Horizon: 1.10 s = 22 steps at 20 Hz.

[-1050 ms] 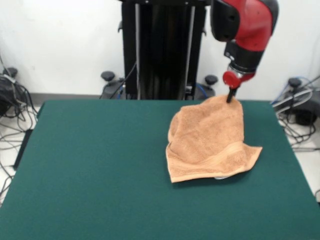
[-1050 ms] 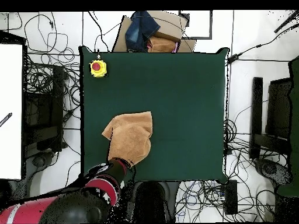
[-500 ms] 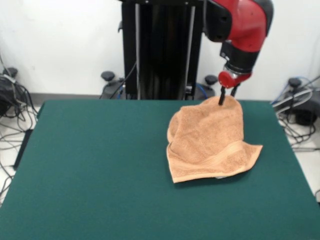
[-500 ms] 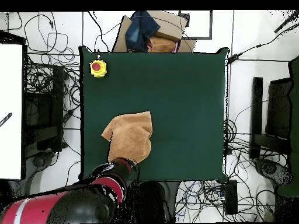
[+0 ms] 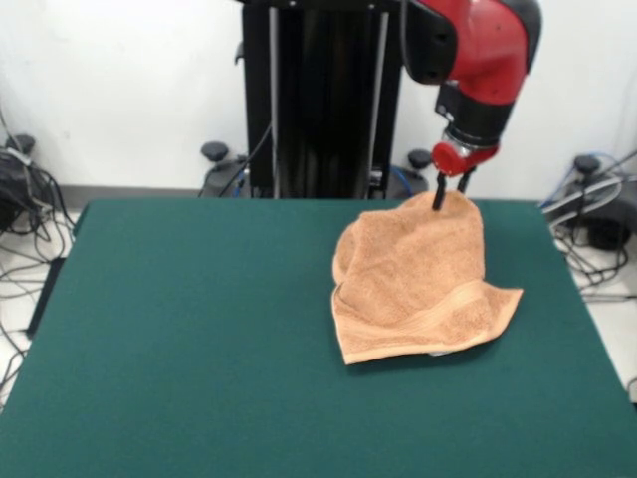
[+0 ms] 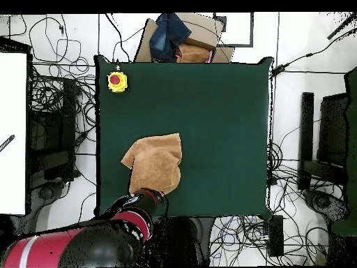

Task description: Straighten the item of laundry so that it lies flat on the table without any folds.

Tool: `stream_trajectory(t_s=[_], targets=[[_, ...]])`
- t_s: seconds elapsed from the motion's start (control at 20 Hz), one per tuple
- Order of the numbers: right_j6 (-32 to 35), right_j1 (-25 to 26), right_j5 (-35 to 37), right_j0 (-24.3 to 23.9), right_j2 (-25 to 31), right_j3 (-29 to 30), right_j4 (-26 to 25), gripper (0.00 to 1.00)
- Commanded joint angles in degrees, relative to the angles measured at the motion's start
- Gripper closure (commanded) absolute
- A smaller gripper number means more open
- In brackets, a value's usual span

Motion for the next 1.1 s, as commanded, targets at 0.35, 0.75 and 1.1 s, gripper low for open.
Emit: stream_trajectory(t_s=[0.35,0.75,1.1], targets=[[1.73,-27.15,23.18,-11.34,10.00,9.88,3.24,0.00],[2.39,-25.97,21.03,-12.86,9.63,7.54,-1.54,0.00],[4.44,-18.74,12.94,-13.01,7.36,4.71,-4.69,0.00]])
